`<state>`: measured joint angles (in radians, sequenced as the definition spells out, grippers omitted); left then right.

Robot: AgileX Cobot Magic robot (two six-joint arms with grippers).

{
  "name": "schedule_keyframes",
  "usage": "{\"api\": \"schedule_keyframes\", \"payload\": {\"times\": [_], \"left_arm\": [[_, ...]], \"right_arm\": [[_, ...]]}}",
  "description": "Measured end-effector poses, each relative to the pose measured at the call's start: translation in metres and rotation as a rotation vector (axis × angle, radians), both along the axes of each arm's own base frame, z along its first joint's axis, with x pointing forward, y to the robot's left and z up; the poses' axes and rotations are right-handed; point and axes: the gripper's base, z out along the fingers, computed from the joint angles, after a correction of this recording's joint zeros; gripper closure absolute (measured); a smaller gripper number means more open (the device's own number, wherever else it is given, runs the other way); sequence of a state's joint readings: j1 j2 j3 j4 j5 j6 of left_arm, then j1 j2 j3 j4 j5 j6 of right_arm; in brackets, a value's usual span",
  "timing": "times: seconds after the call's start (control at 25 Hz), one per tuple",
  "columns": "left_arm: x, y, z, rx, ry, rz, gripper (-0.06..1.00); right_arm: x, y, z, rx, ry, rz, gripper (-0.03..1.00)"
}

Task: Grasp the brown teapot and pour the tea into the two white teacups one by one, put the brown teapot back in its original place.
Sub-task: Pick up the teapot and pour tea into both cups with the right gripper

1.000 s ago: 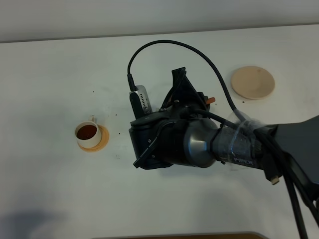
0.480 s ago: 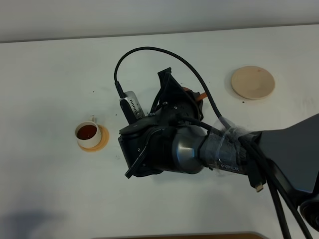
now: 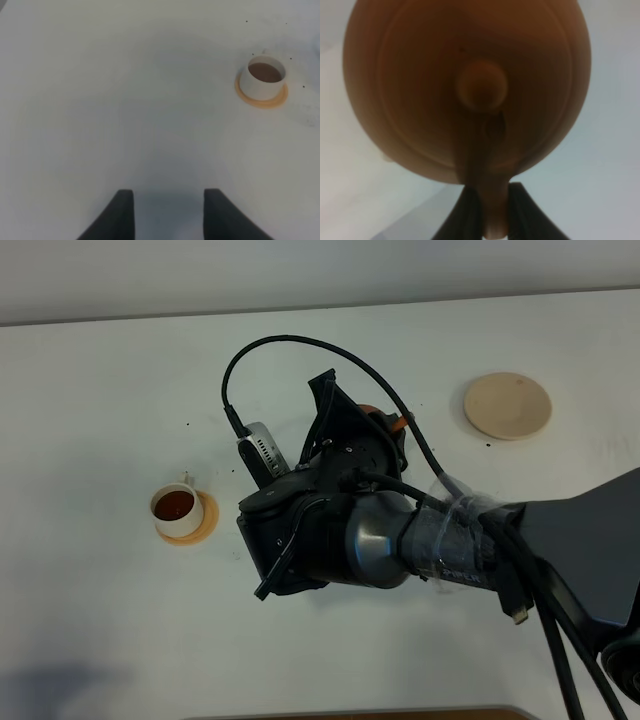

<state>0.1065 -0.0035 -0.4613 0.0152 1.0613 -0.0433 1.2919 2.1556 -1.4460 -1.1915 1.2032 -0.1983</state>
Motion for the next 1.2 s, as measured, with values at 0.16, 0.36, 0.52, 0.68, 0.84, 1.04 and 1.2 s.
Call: {"api": "schedule_keyframes", "payload": {"times": [0.16,0.36,0.52,0.68,0.84,1.04,1.2], "left_arm": [[0.0,0.0,0.0,0.0,0.0,0.0,0.58],[0.0,0.0,0.0,0.0,0.0,0.0,0.58],[0.0,0.0,0.0,0.001,0.0,-0.001,0.58],[0.0,0.0,0.0,0.001,0.0,-0.001,0.58],[0.0,0.0,0.0,0.001,0.0,-0.001,0.58],[0.0,0.0,0.0,0.001,0.0,-0.001,0.58],[0.0,0.0,0.0,0.001,0.0,-0.001,0.58]], "right_arm": [[0.0004,0.0003,0.0006,-0.02,-0.004,0.016,0.83],[0.0012,0.001,0.0018,-0.035,-0.017,0.032,0.83],[0.0023,0.002,0.0036,-0.053,-0.037,0.054,0.83],[0.0027,0.0024,0.0043,-0.074,-0.042,0.07,0.83],[0.0029,0.0026,0.0046,-0.094,-0.043,0.083,0.83],[0.0025,0.0043,0.0063,-0.111,-0.063,0.106,0.83],[-0.0005,0.0068,0.0075,-0.134,-0.075,0.135,0.83]]}}
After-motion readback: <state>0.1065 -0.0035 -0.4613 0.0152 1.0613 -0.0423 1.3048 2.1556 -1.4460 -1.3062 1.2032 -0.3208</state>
